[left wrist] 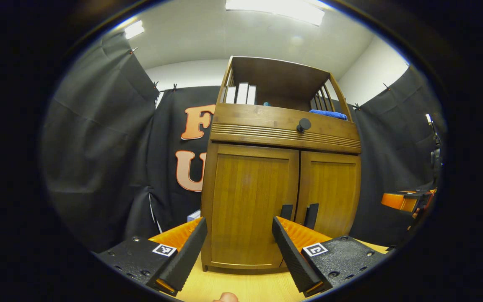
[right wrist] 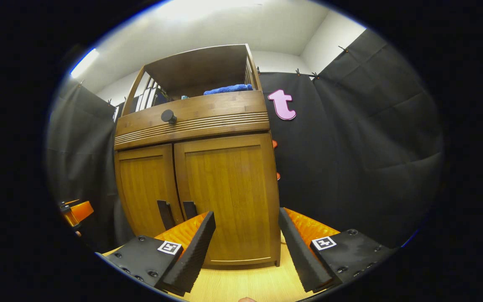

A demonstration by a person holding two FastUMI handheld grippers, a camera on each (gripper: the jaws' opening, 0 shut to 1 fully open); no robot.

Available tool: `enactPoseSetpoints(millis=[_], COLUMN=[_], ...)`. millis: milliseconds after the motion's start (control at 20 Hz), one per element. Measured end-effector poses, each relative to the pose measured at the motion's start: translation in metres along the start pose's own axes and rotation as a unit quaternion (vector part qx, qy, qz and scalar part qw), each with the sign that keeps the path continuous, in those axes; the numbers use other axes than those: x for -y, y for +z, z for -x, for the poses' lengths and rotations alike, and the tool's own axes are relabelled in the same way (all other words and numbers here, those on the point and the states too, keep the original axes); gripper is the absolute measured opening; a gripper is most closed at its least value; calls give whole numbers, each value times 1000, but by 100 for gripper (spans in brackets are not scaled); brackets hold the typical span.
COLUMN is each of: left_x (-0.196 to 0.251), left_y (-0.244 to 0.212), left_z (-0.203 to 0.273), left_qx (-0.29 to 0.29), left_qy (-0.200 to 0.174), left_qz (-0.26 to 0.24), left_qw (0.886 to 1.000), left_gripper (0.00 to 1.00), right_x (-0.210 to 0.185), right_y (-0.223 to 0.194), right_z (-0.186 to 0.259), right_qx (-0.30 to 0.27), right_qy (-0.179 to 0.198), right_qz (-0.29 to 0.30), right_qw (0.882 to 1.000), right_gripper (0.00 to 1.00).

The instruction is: Open the right door of the double-door shoe cabinet with the right hand, and open the left door with the left hand.

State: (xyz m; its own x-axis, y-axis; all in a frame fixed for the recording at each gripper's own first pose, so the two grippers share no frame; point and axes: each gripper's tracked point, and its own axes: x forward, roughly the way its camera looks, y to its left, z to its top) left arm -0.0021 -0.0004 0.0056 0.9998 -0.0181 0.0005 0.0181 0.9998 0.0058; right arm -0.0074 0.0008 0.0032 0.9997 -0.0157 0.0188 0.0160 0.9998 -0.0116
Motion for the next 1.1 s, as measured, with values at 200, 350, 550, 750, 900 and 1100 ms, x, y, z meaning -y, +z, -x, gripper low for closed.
enactPoseSetpoints(millis=[200,350,550,750,900,1100], left_x=[-1,-7,-10,-16,-18,-23], left_y=[-4,-9,-9,-6,-5,-10], left_z=[0,1,4,8,14,21], left_qx=[-8,-14,-10,-6,-2,-6], left_qy=[-1,13,8,9,6,3], left_qz=[10,13,6,-6,-1,2], left_qw=[1000,1000,1000,1000,1000,1000], left_gripper=[92,94,95,91,94,94], right_x=[-10,-23,-40,-68,-81,-103], right_y=[-7,-17,-32,-58,-71,-75], right_z=[-4,-9,-23,-37,-51,-87], right_qx=[-7,-12,-13,-44,-53,-45], right_qy=[12,33,48,74,76,64], right_qz=[-5,-3,-10,-18,-15,2], right_qw=[1000,999,999,996,996,997], right_gripper=[98,97,97,100,97,97])
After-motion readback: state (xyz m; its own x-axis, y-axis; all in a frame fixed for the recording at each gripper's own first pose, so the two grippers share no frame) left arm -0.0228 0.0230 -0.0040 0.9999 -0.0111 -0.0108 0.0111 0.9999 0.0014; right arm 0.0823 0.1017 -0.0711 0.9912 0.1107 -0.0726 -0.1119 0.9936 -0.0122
